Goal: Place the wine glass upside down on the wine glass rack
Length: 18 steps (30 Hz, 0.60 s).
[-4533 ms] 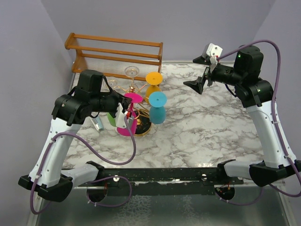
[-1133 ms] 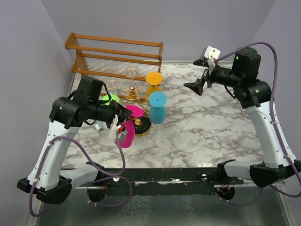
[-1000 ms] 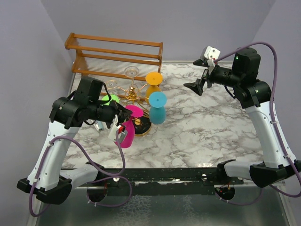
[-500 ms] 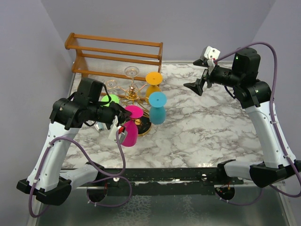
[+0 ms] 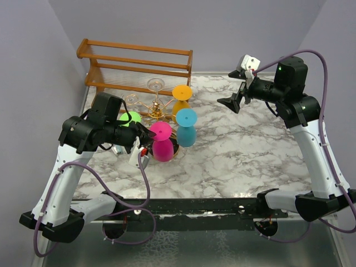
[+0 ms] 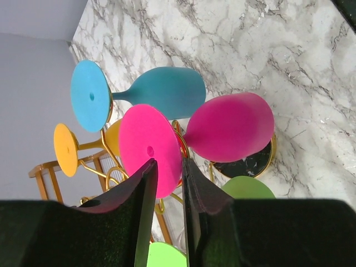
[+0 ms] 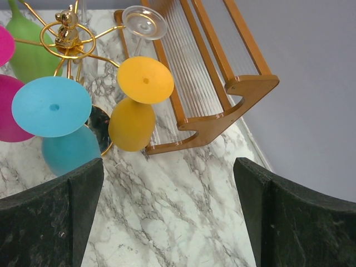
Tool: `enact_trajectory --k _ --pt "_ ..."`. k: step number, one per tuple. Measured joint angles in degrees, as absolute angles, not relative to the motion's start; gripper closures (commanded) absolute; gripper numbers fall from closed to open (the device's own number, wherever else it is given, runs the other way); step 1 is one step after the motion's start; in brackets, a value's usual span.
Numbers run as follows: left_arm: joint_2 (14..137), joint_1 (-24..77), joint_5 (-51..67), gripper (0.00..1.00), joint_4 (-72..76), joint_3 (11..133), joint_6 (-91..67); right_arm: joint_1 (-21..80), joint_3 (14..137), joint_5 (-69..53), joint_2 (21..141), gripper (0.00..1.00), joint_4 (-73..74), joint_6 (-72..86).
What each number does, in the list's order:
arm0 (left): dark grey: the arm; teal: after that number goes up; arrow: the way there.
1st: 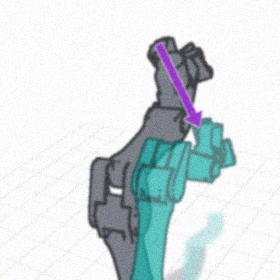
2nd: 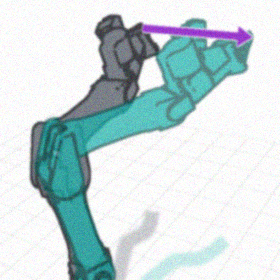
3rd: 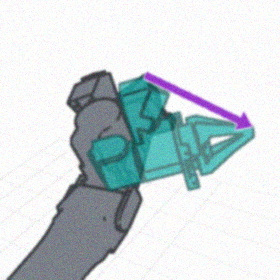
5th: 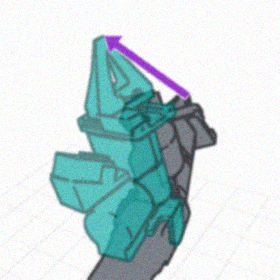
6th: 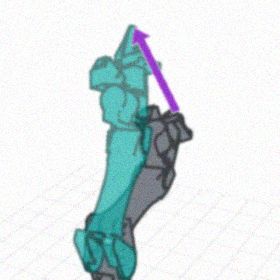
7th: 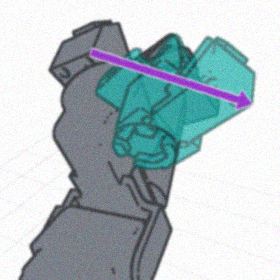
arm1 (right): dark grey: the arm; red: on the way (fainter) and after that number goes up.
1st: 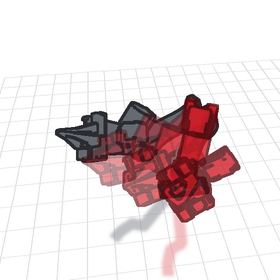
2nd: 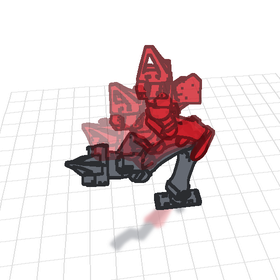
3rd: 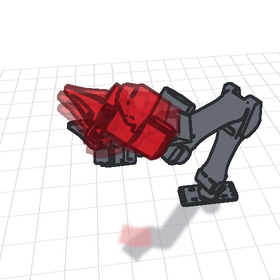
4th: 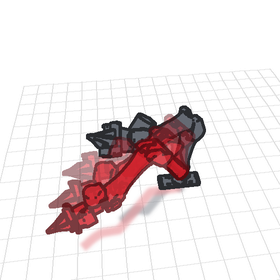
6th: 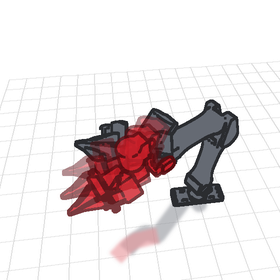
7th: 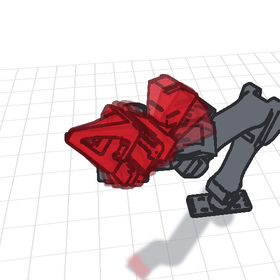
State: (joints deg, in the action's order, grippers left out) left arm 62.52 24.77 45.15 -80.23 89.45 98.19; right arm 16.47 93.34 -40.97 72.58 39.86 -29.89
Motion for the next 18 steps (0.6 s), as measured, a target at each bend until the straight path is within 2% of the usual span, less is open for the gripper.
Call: enact_trajectory --k 5,12,16,18 --pt "62.4 24.9 45.1 0.69 -80.2 89.4 97.2 16.5 93.3 -41.0 72.6 0.00 39.9 -29.9" --pt "62.4 24.9 44.7 0.54 -80.3 89.4 94.8 16.5 93.3 -40.9 72.6 0.00 39.9 -30.2" --pt "62.2 24.9 44.7 0.39 -80.3 89.4 92.0 16.5 93.3 -40.9 72.6 0.01 39.9 -30.3" --pt "62.1 24.9 44.7 0.20 -80.3 89.6 89.9 16.5 93.3 -40.6 72.6 0.00 39.9 -30.3"
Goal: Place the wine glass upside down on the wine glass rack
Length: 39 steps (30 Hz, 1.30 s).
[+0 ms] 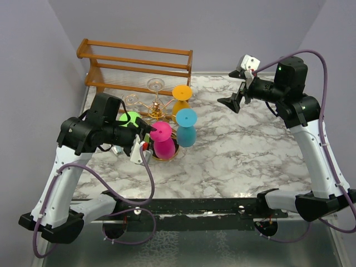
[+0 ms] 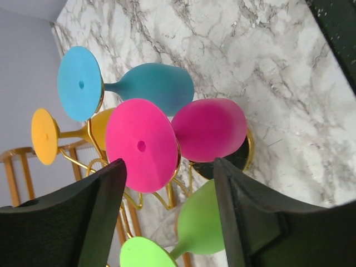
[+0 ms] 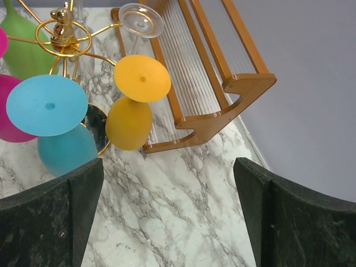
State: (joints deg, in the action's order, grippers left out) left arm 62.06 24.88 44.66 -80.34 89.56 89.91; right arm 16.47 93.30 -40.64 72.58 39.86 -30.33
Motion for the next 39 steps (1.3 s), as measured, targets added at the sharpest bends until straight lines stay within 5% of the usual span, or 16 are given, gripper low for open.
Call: enact_trajectory --k 1,2,10,21,27,39 --pt "62.0 24.9 44.6 0.05 -80.4 89.8 89.0 16.5 93.3 -40.5 72.6 0.00 39.9 -30.3" --pt "62.0 24.9 44.6 0.01 -80.5 90.2 87.7 16.5 93.3 -40.2 72.6 0.00 39.9 -30.3" --pt "62.0 24.9 40.4 0.01 -72.5 98.5 62.1 16.5 92.9 -35.2 72.5 0.00 39.9 -30.8" --pt "61.1 18.6 6.7 0.01 -46.2 97.8 30.3 16.4 93.4 -21.2 73.7 0.01 39.9 -29.8" --pt "63.1 15.0 -12.1 0.01 -33.6 95.7 22.6 16.4 94.1 -8.3 77.9 0.00 39.8 -25.4" --pt "64.1 12.6 -21.7 0.01 -21.9 89.8 14.7 16.4 91.7 4.3 78.6 0.00 34.7 -19.7"
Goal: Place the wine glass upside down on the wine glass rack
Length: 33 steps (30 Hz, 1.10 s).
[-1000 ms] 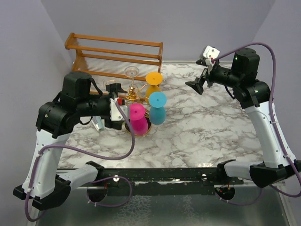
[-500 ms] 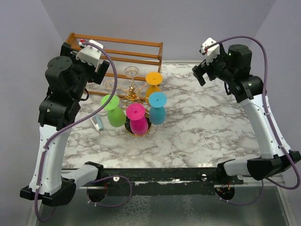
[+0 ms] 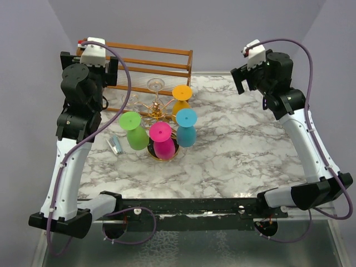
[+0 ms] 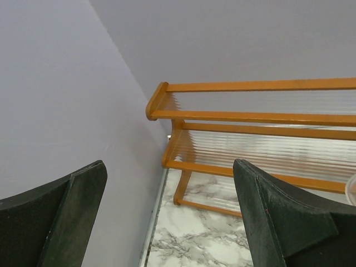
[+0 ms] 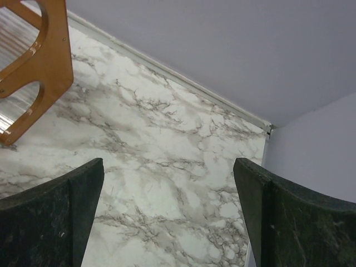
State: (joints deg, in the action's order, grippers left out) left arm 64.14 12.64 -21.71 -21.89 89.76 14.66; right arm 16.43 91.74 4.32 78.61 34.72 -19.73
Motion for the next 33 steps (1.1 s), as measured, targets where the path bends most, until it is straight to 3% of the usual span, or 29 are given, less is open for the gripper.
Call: enact_trajectory --k 15,33 --pt "64.7 5.9 -23.3 0.01 -21.9 87.9 6.7 16.4 85.5 8.6 70.0 0.00 23.9 -17.7" --pt "60.1 1.9 -15.9 0.01 -25.1 81.5 5.8 5.1 85.0 -7.4 61.0 0.00 30.6 -16.2"
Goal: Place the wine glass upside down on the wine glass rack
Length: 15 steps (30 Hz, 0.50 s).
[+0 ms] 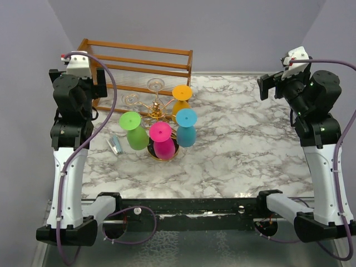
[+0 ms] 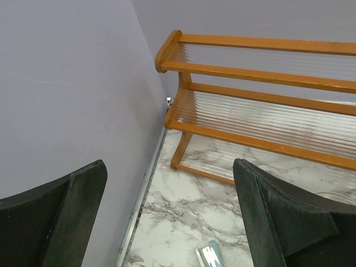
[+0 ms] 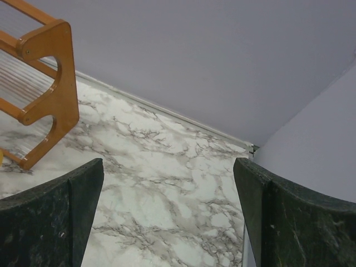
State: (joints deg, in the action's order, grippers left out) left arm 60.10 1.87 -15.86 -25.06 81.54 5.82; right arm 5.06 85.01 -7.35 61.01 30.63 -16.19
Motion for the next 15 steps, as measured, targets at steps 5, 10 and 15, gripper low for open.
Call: enact_trajectory --k 5,10,15 --pt "57.8 0.1 -15.4 0.01 -25.4 81.5 5.7 4.1 84.4 -7.8 59.9 0.00 30.9 -16.1" --pt "56.1 -1.4 -15.3 0.01 -25.6 81.4 5.7 4.0 84.2 -7.8 59.5 0.01 31.0 -16.0" --pt "55.9 -1.9 -14.8 0.01 -26.5 81.3 5.6 4.0 83.7 -7.8 59.3 0.01 31.3 -15.8"
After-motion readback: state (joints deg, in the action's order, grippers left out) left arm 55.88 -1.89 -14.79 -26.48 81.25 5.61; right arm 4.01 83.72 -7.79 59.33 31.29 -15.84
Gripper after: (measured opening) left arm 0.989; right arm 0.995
